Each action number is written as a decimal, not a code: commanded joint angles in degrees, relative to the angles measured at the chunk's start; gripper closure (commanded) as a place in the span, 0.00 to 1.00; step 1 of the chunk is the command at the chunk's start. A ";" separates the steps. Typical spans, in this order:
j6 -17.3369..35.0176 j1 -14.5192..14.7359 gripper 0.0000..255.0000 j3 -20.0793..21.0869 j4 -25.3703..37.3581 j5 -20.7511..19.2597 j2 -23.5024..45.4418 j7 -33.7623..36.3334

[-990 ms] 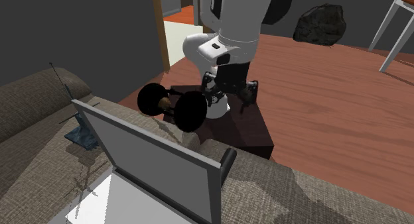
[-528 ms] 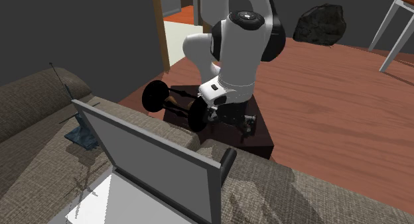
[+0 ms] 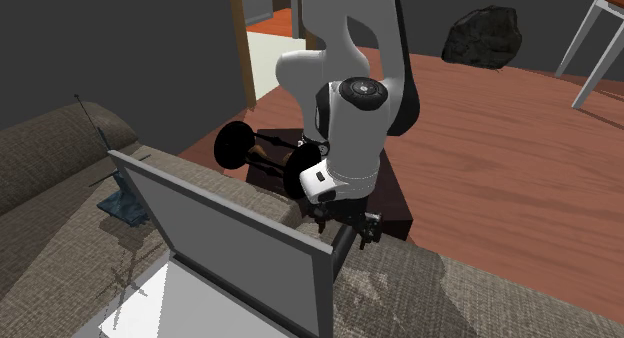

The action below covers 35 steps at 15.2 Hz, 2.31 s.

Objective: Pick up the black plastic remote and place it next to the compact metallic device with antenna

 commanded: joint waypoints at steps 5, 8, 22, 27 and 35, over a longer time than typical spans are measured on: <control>5.10 -0.53 0.00 0.22 -0.45 -1.32 4.61 1.01; 5.10 -0.53 0.00 0.22 -0.45 -1.33 4.62 1.02; 4.06 -0.44 1.00 0.20 -0.40 -0.98 3.62 0.75; -1.13 0.03 1.00 -0.07 0.15 0.28 -1.06 -0.23; -9.35 0.54 1.00 -0.58 1.87 1.32 -7.60 -1.15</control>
